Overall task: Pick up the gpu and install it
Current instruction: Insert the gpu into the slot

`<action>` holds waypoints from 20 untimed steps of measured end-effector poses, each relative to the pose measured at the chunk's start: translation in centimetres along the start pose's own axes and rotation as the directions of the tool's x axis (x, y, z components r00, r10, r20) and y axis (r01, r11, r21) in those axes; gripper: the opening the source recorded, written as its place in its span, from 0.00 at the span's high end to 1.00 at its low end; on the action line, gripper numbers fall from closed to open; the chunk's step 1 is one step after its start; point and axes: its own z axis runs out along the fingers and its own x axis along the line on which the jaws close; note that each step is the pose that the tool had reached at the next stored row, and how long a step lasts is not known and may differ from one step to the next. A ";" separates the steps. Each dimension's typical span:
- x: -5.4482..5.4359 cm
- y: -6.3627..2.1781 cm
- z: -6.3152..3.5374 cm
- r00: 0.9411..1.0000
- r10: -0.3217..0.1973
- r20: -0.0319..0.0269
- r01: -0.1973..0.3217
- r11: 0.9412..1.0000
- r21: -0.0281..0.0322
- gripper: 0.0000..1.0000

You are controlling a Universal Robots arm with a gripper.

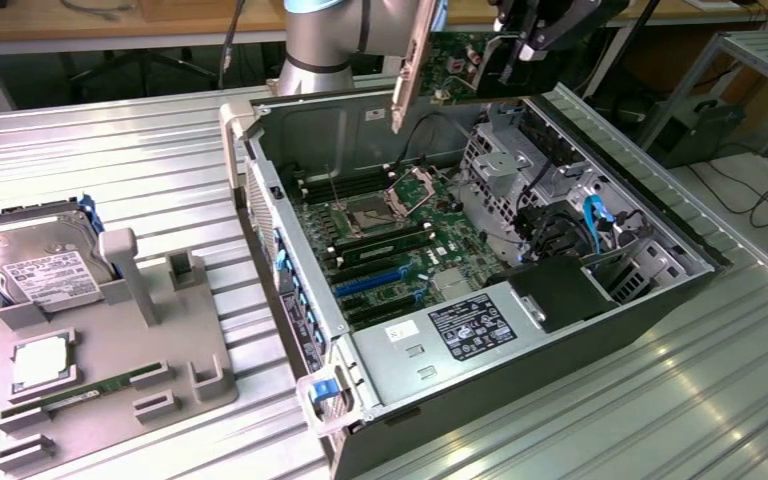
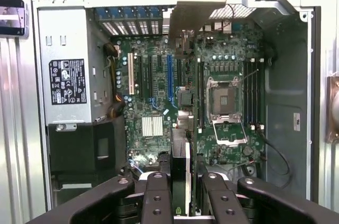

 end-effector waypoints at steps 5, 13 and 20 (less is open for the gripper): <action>0.0 0.00 0.02 0.998 -0.064 -0.002 0.064 0.998 -0.002 0.73; 0.1 -0.01 0.50 0.993 -0.119 -0.002 0.119 0.993 -0.004 0.73; 0.1 -0.03 1.10 0.992 -0.123 -0.002 0.123 0.992 -0.004 0.73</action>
